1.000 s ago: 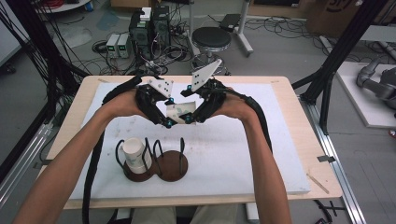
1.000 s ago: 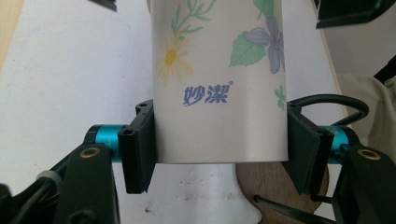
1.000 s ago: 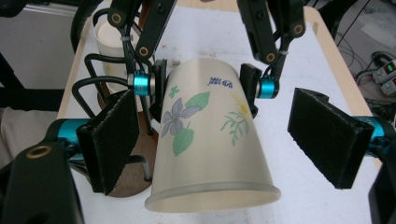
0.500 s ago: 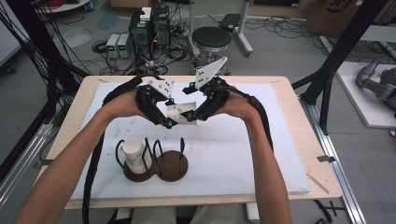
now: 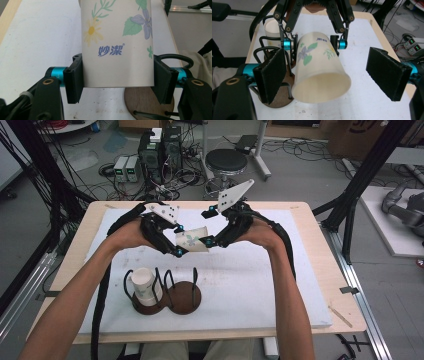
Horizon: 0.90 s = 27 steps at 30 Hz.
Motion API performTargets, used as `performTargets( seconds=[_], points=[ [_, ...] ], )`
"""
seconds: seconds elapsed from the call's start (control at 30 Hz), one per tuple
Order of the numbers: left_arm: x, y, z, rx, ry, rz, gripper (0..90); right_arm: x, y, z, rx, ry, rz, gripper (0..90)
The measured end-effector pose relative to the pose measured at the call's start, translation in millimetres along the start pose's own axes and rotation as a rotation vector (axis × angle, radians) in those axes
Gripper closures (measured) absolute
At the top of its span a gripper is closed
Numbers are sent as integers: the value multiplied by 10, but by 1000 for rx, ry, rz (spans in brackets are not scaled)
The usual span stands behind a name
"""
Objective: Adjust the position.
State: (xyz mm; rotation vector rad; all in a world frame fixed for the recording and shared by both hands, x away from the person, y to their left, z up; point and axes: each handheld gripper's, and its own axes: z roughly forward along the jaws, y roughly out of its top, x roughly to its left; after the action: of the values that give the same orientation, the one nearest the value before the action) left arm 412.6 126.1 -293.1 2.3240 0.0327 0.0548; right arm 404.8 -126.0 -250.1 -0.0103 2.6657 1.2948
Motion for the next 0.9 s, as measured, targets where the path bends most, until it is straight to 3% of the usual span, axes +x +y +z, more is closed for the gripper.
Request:
performTargets(
  seconds=[0.17,0.63,0.9],
  points=[
    [9,-52,-7,-42,-3,-13,358,-7,-138,-49,-20,-5,32,172],
    [-10,-160,-77,-153,11,-48,358,-1,-207,-177,-28,-38,55,172],
    [-10,-213,-88,-217,15,-63,358,9,-413,-129,-50,-37,95,172]
  ],
)
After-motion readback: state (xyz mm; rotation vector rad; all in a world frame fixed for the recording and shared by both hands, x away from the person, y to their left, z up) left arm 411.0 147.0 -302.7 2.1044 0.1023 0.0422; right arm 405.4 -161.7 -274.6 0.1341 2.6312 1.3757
